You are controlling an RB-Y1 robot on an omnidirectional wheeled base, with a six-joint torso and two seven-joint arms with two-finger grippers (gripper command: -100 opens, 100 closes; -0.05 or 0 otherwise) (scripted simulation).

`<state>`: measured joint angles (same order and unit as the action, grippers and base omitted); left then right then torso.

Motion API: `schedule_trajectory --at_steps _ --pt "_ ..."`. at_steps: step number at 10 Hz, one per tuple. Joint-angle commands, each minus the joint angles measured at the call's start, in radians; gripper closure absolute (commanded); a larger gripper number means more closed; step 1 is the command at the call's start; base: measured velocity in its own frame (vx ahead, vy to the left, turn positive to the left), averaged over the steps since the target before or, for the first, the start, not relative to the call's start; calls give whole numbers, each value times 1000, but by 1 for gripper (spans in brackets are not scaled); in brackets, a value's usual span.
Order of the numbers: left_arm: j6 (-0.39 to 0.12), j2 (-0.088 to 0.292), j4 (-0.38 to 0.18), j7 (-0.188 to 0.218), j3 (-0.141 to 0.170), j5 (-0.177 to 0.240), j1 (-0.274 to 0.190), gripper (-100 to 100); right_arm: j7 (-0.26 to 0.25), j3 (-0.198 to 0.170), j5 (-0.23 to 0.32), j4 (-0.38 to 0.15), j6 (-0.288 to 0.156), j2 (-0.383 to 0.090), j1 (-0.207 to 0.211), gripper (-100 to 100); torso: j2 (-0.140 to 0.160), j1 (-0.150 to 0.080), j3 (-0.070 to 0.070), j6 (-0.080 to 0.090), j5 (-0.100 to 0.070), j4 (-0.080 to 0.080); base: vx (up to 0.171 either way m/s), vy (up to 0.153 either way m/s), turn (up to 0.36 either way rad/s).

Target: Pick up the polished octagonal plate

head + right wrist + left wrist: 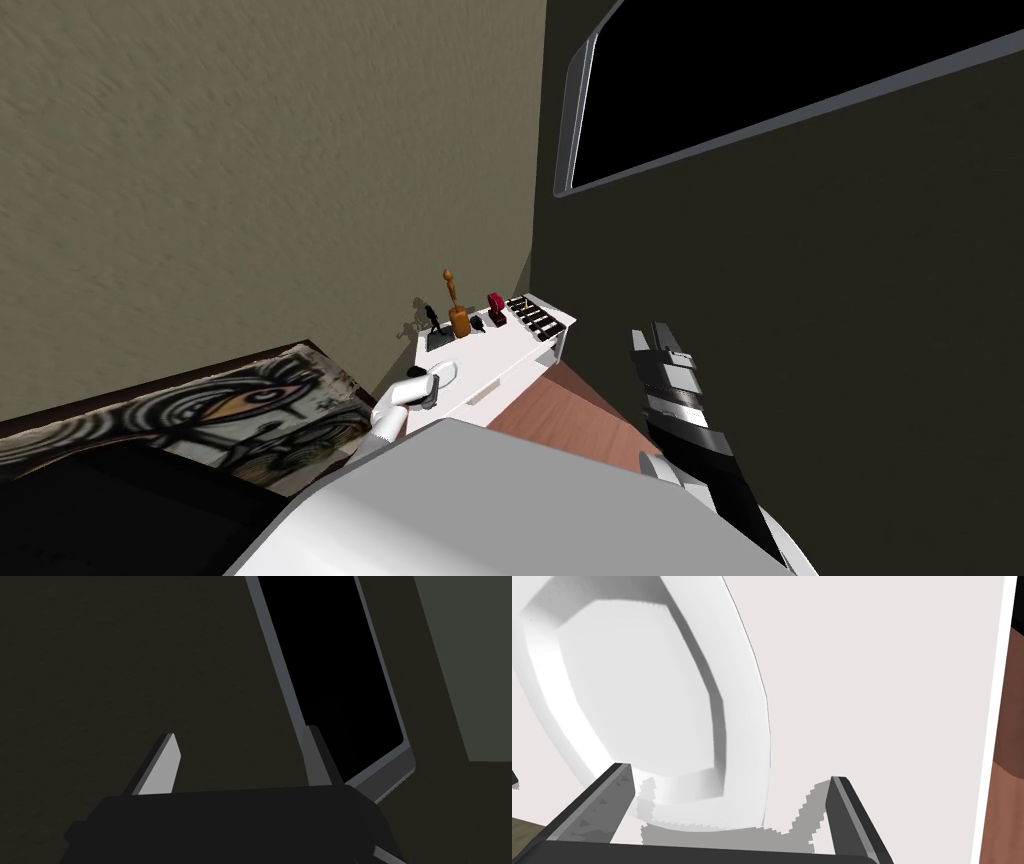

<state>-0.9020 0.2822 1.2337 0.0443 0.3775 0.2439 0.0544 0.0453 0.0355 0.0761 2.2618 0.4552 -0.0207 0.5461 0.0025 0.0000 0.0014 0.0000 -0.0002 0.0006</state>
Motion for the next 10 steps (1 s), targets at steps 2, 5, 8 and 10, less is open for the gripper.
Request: schedule_trajectory --at_steps 2,5,8,10 --pt "32 17 -62 6 13 8 -21 -100 0 0 0 0 0 0 0 0 0 0 0 0 0 0 -29 -1 -106" --pt "44 28 -93 8 20 14 -31 -100 0 0 0 0 0 0 0 0 0 0 0 0 0 0 -27 -1 -77" --pt "46 27 -95 8 21 14 -31 100 0 0 0 0 0 0 0 0 -3 0 -1 0 0 0 -2 -1 3" --pt "48 28 -94 9 21 14 -32 100 0 0 0 0 0 0 0 0 -3 0 -2 0 0 -1 0 0 0"
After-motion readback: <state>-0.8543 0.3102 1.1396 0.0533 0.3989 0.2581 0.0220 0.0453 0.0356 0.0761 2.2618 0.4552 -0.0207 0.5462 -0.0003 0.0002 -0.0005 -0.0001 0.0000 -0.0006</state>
